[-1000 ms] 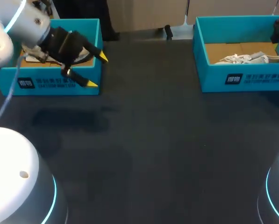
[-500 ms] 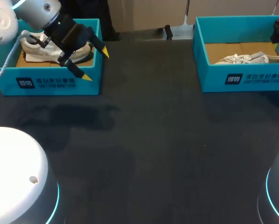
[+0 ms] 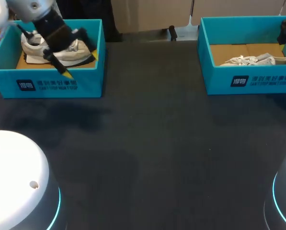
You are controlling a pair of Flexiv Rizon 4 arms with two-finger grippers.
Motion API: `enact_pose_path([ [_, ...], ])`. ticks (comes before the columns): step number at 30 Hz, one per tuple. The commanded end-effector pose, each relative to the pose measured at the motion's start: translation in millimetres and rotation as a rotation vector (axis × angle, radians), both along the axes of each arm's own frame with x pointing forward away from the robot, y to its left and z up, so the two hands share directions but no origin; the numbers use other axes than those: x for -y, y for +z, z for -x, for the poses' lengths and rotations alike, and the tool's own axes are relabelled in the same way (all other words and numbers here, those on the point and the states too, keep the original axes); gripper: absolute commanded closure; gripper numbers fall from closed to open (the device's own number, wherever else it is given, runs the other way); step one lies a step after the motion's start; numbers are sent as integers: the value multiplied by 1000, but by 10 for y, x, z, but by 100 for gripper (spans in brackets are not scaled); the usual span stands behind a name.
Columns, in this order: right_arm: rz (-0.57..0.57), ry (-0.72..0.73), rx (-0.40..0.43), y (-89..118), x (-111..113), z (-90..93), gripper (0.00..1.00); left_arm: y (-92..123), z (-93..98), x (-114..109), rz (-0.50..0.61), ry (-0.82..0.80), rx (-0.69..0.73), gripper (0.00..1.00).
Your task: Take the shoe out of the shoebox, open the shoe tongue, remove and reinsert the insole, then place the shoe into the shoebox
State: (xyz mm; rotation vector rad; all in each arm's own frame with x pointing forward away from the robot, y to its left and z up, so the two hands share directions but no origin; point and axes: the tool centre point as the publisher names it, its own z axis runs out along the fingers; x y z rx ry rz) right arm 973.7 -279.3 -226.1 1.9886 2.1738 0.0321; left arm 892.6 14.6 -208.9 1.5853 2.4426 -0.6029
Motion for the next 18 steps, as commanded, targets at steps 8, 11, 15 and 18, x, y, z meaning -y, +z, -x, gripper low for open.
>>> enact_pose_path([
  [8, 0, 0, 0, 2, -3, 1, 0, 175, -292, -371, -303, -830, 383, 0],
  [11, 0, 0, 0, 2, -3, 1, 0, 175, -292, -371, -303, -830, 383, 0],
  [15, 0, 0, 0, 2, -3, 1, 0, 175, -292, -371, -303, -830, 383, 0],
  [18, 0, 0, 0, 2, -3, 1, 0, 175, -292, -371, -303, -830, 383, 0],
])
